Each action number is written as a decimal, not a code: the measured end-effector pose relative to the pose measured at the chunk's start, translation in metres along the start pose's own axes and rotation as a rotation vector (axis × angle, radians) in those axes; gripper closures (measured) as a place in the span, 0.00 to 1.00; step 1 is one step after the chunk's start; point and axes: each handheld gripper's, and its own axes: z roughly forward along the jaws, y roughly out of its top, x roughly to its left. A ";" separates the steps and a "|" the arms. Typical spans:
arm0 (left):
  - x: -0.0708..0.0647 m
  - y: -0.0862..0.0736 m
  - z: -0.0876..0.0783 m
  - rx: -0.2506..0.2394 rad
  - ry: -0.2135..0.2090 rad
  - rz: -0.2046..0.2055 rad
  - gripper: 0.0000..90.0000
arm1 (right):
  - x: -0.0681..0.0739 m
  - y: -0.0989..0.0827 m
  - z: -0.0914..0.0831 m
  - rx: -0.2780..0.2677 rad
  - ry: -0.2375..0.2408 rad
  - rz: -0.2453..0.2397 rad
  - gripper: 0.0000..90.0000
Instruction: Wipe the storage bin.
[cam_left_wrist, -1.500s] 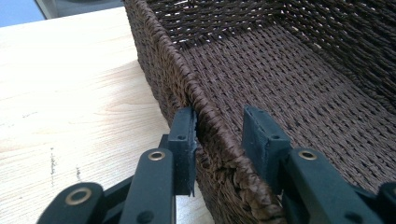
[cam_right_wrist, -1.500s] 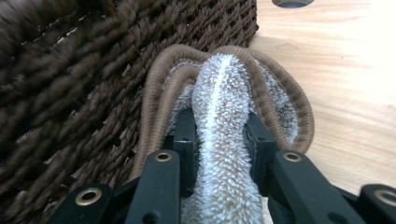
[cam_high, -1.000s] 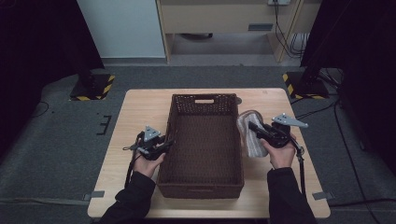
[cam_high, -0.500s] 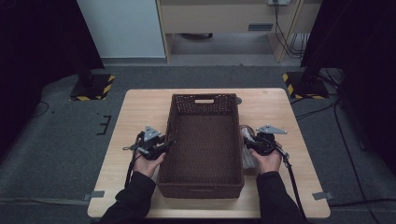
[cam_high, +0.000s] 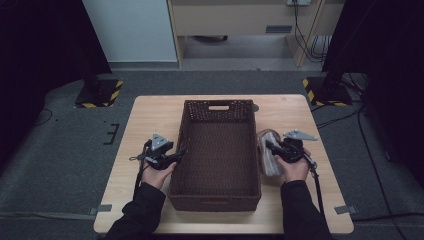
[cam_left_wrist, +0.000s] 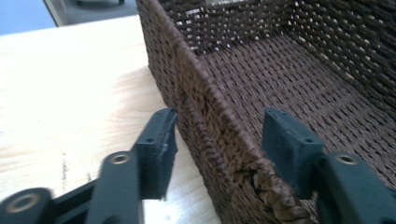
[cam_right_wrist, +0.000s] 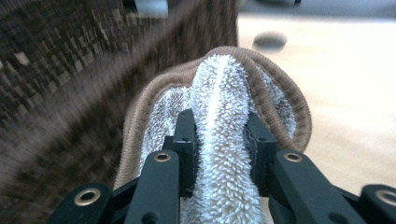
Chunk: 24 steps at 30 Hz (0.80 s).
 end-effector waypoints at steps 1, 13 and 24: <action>0.000 0.001 -0.002 -0.010 -0.005 0.000 0.46 | -0.002 0.005 -0.007 -0.024 0.003 -0.004 0.79; -0.011 -0.009 -0.032 0.017 -0.061 0.039 0.56 | 0.028 0.022 -0.038 -0.085 0.128 -0.034 0.79; -0.021 -0.015 -0.026 0.068 -0.042 0.028 0.67 | 0.026 -0.018 -0.008 -0.018 0.072 -0.003 0.79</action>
